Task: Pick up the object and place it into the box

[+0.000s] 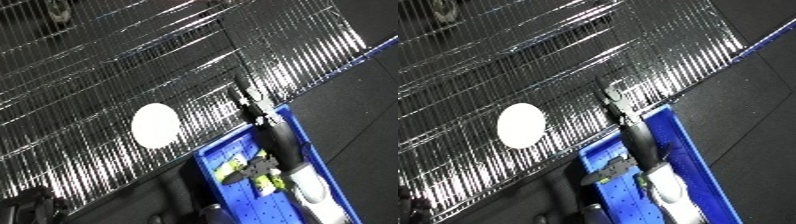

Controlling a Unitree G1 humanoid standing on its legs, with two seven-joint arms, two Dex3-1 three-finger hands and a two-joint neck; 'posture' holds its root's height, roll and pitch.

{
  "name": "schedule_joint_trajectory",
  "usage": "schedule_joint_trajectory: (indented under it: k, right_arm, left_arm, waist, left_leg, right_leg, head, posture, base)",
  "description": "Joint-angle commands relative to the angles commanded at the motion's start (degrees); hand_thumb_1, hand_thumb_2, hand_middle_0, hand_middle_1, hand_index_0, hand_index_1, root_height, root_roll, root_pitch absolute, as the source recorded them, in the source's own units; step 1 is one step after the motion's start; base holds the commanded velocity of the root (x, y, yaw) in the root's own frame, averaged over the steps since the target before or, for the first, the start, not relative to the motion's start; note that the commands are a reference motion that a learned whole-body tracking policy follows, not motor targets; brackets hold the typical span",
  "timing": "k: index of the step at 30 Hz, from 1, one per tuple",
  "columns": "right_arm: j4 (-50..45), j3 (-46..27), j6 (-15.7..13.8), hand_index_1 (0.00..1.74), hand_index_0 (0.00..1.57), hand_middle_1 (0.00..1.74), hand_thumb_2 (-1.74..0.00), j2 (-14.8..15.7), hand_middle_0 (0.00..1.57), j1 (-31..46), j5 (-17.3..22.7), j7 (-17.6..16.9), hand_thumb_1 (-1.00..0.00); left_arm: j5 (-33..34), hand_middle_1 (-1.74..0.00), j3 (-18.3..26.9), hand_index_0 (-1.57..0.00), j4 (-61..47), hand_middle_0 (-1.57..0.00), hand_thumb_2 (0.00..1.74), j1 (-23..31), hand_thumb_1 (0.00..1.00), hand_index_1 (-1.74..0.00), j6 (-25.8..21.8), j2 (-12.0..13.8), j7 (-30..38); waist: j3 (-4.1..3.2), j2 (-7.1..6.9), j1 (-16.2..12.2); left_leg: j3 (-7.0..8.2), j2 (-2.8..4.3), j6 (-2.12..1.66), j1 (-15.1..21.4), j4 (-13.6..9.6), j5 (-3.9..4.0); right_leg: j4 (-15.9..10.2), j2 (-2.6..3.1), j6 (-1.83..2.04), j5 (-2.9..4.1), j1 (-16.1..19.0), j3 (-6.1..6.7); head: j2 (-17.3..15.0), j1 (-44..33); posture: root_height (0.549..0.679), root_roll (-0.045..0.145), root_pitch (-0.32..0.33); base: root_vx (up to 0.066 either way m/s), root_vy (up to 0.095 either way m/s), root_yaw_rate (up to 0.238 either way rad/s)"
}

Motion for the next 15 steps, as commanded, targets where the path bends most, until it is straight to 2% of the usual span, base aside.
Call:
schedule_joint_trajectory:
  k: [6,15]
  right_arm:
    - [2.2,1.15,0.64,0.0,0.0,0.0,0.0,0.96,0.0,-2.78,-0.29,-0.3,0.0]
    - [5.32,2.34,0.81,0.0,0.0,0.0,0.0,1.81,0.0,-5.98,0.58,-0.37,0.0]
  left_arm:
    - [0.6,-1.74,-0.57,-1.57,-0.21,-1.57,1.74,-1.41,1.0,-1.74,0.59,0.23,-0.01]
    - [0.87,-1.74,-1.18,-1.57,-1.39,-1.57,1.74,-1.91,1.0,-1.74,1.41,0.49,-0.23]
  waist:
    - [0.66,0.21,0.96]
    - [0.75,0.65,2.23]
  left_leg:
    - [-0.29,-0.1,-0.06,-0.87,0.41,0.42]
    - [-0.32,-0.38,0.01,-2.77,2.42,0.01]
  right_leg:
    - [1.16,-0.61,0.16,0.01,-0.93,-0.72]
    - [4.01,-1.38,0.06,-0.56,-3.12,-1.42]
  head:
    - [-0.42,-1.18]
    - [-1.21,-0.81]
  posture:
    - [0.635,0.058,-0.005]
    - [0.628,0.058,-0.005]
  base:
    - [0.019,0.002,0.121]
    - [0.039,0.019,0.115]
